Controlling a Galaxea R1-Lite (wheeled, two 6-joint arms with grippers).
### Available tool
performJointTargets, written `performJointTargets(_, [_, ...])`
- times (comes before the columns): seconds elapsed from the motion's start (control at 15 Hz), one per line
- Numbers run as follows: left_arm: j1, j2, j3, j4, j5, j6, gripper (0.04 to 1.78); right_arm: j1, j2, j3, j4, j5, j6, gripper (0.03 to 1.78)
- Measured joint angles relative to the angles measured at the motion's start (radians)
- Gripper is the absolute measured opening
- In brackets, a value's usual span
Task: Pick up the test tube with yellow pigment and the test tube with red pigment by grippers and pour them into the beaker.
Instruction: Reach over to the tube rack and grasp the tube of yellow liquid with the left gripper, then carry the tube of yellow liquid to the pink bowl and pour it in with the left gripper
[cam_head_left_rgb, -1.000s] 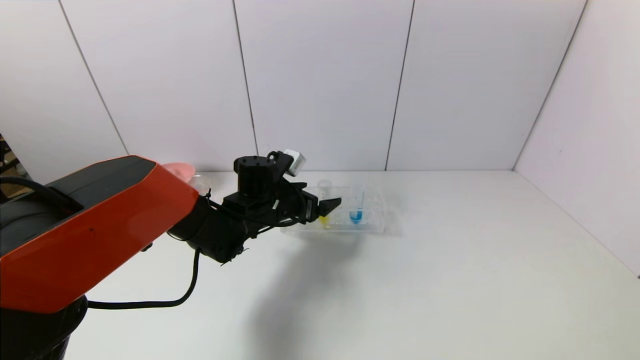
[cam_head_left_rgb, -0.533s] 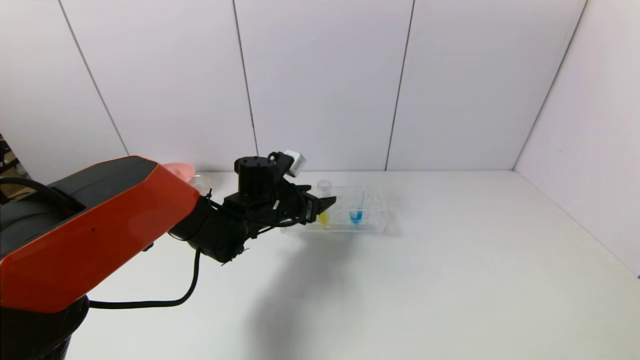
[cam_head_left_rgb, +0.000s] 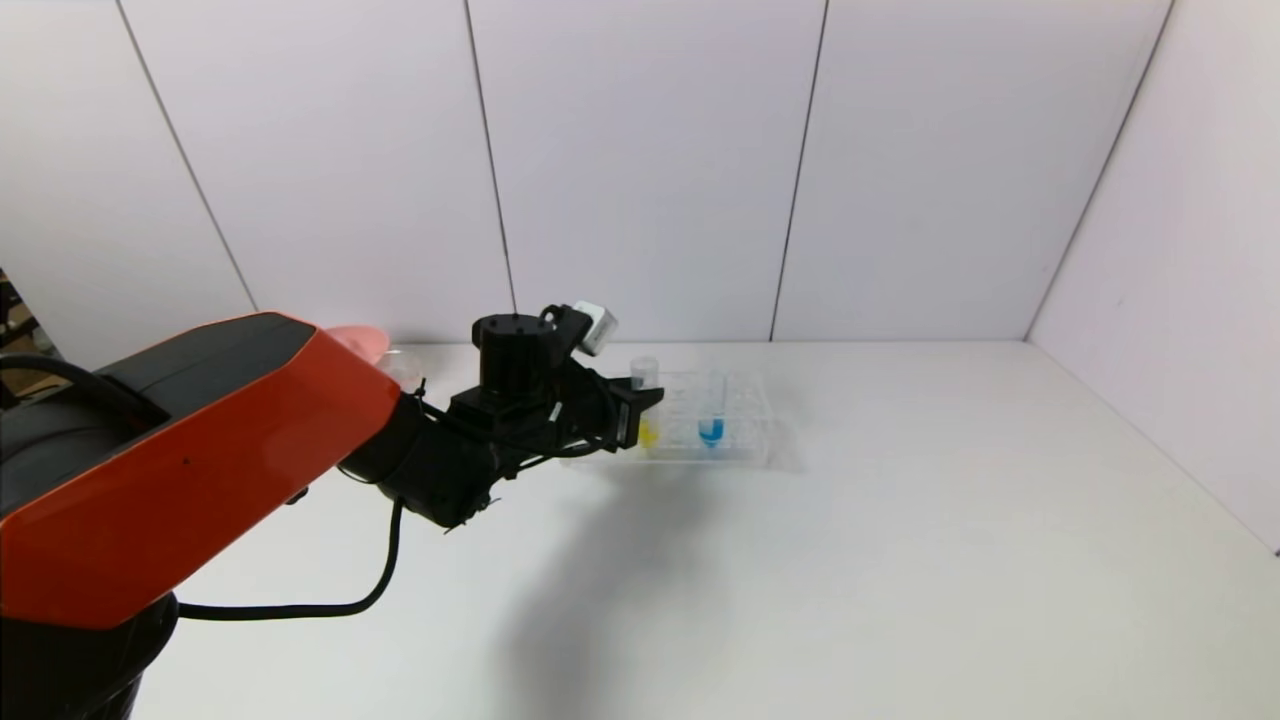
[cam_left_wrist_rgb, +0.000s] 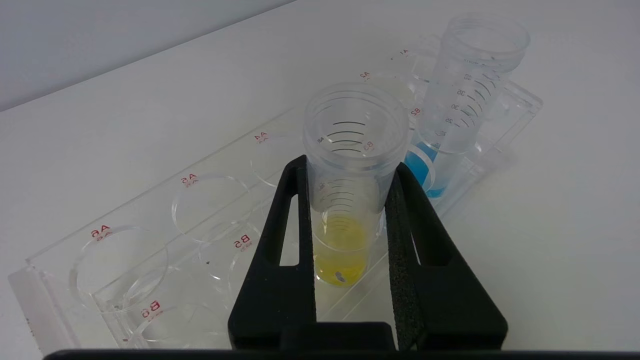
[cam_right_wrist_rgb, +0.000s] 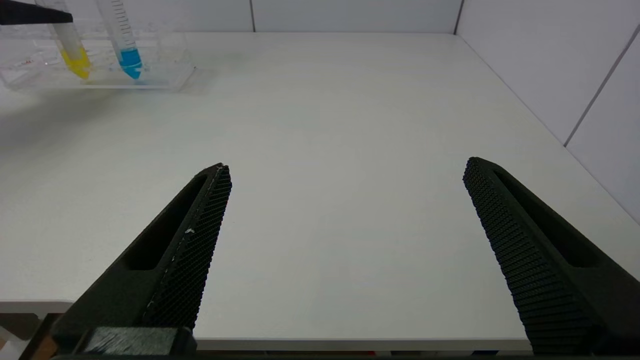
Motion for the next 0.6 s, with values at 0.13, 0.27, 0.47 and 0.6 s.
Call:
performJointTargets(0.13, [0.000, -0.001, 0.001, 0.000, 0.000, 0.000, 0.43, 0.000, 0.000, 0.000, 0.000, 0.000, 0.000, 1.70])
performJointTargets(0.27, [0.000, -0.003, 0.003, 0.000, 0.000, 0.000, 0.43, 0.000, 0.000, 0.000, 0.000, 0.000, 0.000, 1.70])
performJointTargets(0.47, [0.000, -0.010, 0.007, -0.003, 0.000, 0.000, 0.43, 0.000, 0.000, 0.000, 0.000, 0.000, 0.000, 1.70])
performJointTargets(0.6, [0.001, -0.019, 0.010, -0.009, 0.000, 0.001, 0.43, 0.000, 0.000, 0.000, 0.000, 0.000, 0.000, 1.70])
